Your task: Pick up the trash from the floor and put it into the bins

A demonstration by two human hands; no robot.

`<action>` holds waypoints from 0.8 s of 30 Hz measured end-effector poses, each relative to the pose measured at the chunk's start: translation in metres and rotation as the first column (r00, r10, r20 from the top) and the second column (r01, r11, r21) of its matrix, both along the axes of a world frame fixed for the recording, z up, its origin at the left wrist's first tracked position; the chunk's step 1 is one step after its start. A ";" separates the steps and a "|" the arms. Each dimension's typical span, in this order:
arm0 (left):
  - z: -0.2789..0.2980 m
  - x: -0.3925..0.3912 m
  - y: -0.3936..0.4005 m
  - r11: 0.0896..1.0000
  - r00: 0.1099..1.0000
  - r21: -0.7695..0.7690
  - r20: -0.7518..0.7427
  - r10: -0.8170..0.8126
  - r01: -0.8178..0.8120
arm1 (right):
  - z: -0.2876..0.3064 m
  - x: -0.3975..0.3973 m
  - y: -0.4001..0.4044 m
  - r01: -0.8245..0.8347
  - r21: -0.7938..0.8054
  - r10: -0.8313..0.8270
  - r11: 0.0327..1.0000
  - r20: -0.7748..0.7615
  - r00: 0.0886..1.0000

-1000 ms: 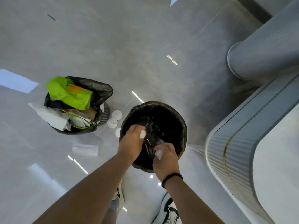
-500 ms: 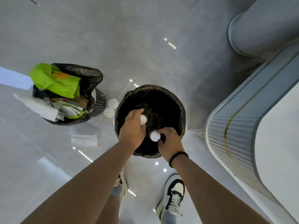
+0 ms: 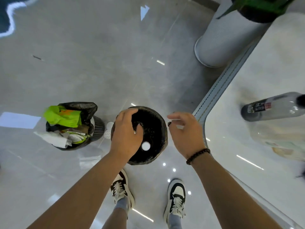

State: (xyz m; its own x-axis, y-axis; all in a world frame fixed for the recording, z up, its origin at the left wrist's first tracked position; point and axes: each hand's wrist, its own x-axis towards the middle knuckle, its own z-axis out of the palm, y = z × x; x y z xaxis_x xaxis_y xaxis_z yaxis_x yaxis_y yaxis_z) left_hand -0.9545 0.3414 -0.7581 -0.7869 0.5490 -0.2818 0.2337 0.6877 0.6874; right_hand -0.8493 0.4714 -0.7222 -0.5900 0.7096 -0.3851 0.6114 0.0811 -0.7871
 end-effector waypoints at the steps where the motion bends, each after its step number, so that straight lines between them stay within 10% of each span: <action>1: 0.015 0.005 0.010 1.000 1.000 0.021 -0.011 -0.018 0.018 | 0.014 0.006 0.004 0.026 0.012 -0.026 1.000 -0.024 0.999; 15: 0.109 0.122 0.140 0.905 0.927 0.210 -0.153 -0.343 0.369 | 0.126 0.121 0.067 0.349 0.335 -0.253 0.875 -0.297 0.921; 24: 0.151 0.204 0.218 0.762 0.856 0.408 -0.116 -0.504 0.503 | 0.161 0.225 0.128 0.466 0.717 -0.292 0.518 -0.364 0.885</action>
